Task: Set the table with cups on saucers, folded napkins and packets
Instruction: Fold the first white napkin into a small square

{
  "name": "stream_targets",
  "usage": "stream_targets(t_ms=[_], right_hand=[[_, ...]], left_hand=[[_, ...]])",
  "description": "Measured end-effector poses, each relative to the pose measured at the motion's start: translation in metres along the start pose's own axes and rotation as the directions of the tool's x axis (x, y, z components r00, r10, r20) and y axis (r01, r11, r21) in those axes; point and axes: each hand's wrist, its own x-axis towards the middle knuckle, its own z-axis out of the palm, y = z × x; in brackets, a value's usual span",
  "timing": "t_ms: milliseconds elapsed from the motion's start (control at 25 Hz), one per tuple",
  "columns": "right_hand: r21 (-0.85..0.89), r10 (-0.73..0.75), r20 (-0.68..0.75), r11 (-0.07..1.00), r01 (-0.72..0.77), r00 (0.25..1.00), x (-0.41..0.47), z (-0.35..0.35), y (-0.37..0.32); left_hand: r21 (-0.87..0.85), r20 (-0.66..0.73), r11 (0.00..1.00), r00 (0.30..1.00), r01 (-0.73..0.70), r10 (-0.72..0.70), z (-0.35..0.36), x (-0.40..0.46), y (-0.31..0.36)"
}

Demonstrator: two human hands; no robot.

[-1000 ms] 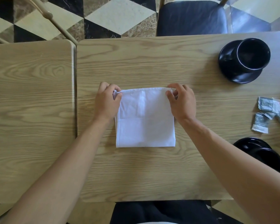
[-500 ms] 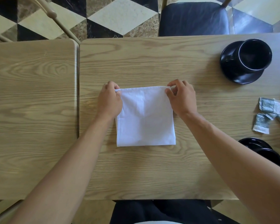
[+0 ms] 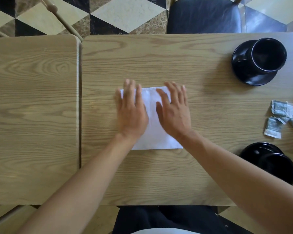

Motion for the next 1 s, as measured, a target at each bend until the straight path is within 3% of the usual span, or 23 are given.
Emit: stream_targets(t_ms=[80,200,320,640,800,1000], right_hand=[[0.011,-0.103,0.106,0.995,0.103,0.989,-0.016,0.012,-0.006],[-0.011,-0.075,0.231,0.997,0.079,0.970,-0.023,0.024,0.003],[-0.096,-0.101,0.250,0.987,0.129,0.963,-0.023,0.030,0.016],[-0.115,-0.063,0.231,0.989,0.092,0.971,-0.024,0.027,0.020],[-0.066,-0.112,0.144,0.990,0.122,0.983,-0.053,0.023,0.012],[-0.110,-0.183,0.210,0.972,0.209,0.961,-0.074,0.029,0.026]], left_hand=[[-0.008,0.101,0.984,0.978,-0.180,0.180,0.011,-0.030,0.004],[0.059,0.209,0.989,0.970,-0.138,0.122,0.020,-0.057,-0.003],[0.126,0.289,0.984,0.954,-0.123,0.082,0.024,-0.062,-0.012],[0.172,0.284,0.982,0.958,-0.081,0.030,0.022,-0.064,-0.011],[0.106,0.236,0.968,0.952,-0.226,0.196,0.019,-0.081,-0.027],[0.127,0.256,0.970,0.951,-0.208,0.170,0.022,-0.088,-0.030]])
